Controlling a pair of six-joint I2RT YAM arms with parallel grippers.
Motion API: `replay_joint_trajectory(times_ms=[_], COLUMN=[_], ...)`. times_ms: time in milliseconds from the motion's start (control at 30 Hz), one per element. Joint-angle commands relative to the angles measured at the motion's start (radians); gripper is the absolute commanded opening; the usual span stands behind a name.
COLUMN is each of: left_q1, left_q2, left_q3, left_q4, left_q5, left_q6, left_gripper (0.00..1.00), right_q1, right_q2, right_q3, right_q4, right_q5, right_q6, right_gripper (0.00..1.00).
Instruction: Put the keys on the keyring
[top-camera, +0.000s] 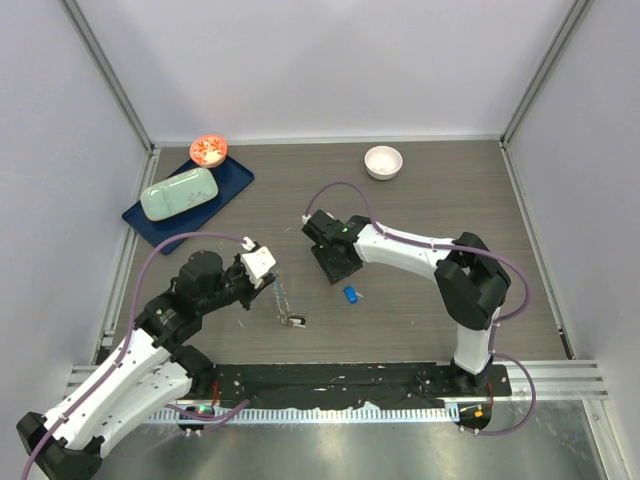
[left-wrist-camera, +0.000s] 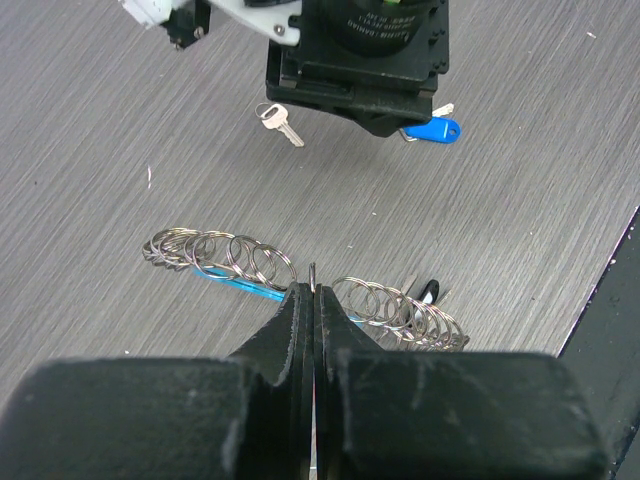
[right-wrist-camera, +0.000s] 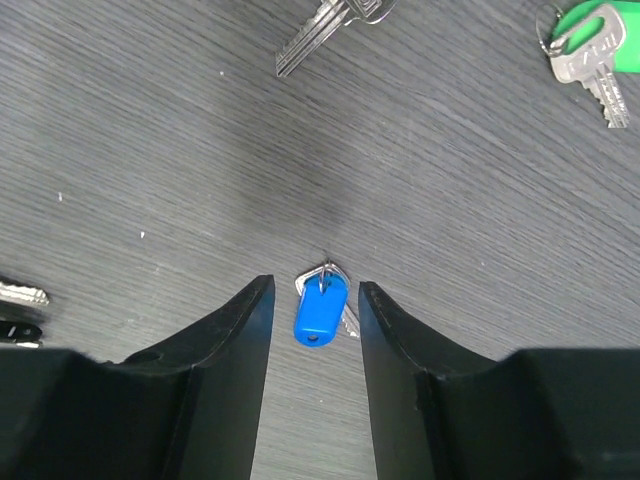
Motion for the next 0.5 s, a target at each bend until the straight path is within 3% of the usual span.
replay_joint_trajectory(times_ms=[0, 467], left_q1=[-0.003, -0.003], left_q2=[-0.018, -0.017], left_q3=[0.036, 0.036], left_q4=[0.035, 0.035], left_q5=[0.000, 0.004], left_q6=[0.009, 0.006], left_gripper=[0.00, 0.00], right_q1=[0.010, 0.013], right_q2=[0.043, 0.118], right_q3=[0.055, 0.090], right_q4=[-0.031, -0.055], right_q5=[0.008, 0.033], right_q6=[-0.012, -0.026], right_gripper=[0.44, 0.30])
